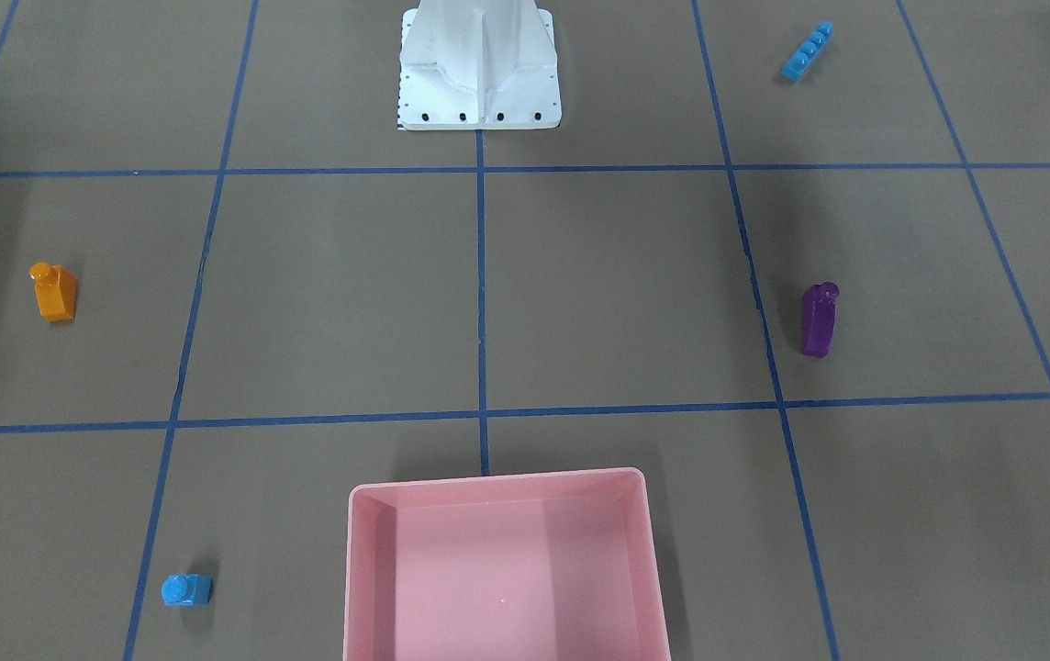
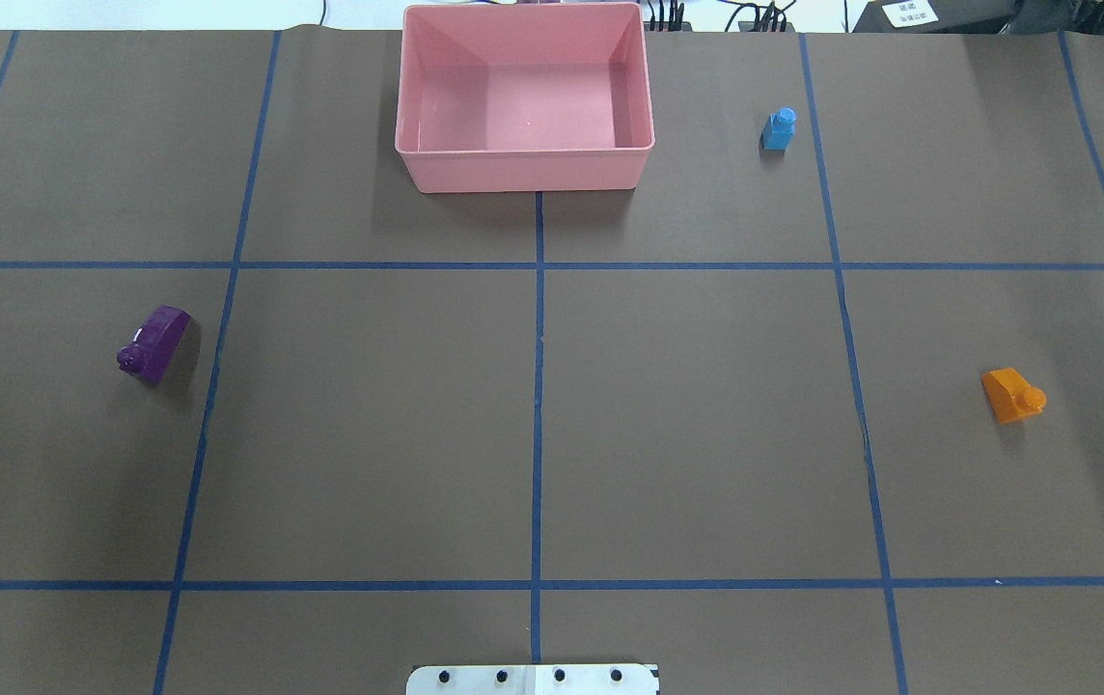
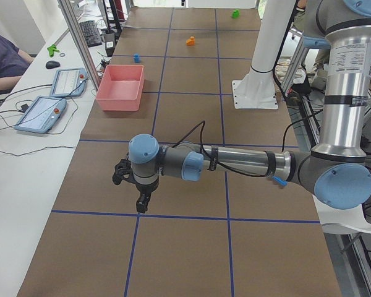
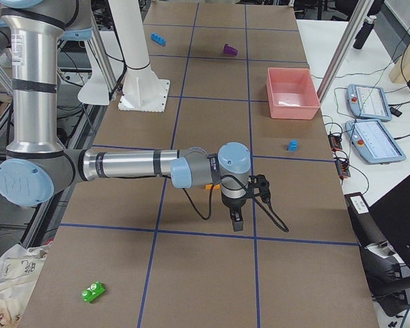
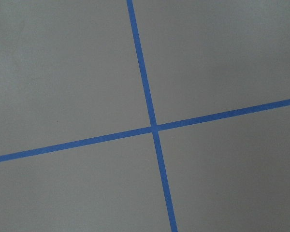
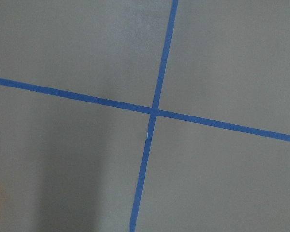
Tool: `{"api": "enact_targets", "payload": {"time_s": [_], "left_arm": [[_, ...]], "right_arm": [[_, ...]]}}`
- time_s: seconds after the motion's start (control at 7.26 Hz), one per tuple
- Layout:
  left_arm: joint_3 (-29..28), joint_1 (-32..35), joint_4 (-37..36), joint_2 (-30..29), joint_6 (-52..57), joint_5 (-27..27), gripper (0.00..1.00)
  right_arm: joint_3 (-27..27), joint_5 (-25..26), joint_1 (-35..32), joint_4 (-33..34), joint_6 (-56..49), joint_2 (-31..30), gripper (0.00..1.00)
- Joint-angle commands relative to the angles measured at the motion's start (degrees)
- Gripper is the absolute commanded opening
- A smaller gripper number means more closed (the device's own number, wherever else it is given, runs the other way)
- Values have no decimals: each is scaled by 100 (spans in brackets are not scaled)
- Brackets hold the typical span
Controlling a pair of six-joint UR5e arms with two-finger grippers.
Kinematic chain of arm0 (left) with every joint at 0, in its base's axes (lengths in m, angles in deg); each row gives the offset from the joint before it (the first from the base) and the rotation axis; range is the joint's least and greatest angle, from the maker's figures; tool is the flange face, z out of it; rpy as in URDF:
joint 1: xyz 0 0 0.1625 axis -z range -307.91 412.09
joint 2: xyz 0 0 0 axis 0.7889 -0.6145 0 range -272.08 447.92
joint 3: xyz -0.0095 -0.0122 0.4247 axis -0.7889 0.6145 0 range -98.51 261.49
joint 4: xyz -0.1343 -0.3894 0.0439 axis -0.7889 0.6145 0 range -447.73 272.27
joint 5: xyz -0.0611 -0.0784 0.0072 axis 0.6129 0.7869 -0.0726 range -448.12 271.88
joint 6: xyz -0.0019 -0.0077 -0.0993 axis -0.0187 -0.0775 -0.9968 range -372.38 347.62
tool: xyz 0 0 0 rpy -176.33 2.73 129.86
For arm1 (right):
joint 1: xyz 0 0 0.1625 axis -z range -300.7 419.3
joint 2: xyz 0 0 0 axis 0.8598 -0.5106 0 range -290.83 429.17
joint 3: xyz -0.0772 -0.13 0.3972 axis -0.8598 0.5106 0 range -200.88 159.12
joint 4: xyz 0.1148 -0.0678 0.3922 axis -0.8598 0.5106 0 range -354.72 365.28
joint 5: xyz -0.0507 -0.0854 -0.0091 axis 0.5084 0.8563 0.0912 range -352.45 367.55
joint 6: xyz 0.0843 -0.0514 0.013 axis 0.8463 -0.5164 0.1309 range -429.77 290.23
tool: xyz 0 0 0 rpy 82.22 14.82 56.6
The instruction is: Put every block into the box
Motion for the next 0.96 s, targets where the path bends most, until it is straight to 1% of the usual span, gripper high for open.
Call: {"api": "enact_targets", "payload": {"time_s": [0.0,0.41,0.55,0.69,0.83], "left_arm": [[17,0,104,-3,17,-9,100],[543,0,167,-64,-44,0,100],[841,78,202,49,-27,17,100],[757,96,602,-237,-26,-104,100],[739,105,780,-258,-61,-253,100]], "right_arm": [[2,-10,0,-128,5,7,100],[-6,-19,0,-1014,14,7,100],[46,-19,0,-1625,23,42,100],[64,-45,-9,-2075,118,7,100],[46,-63,0,-2123,128,-45,100]]}}
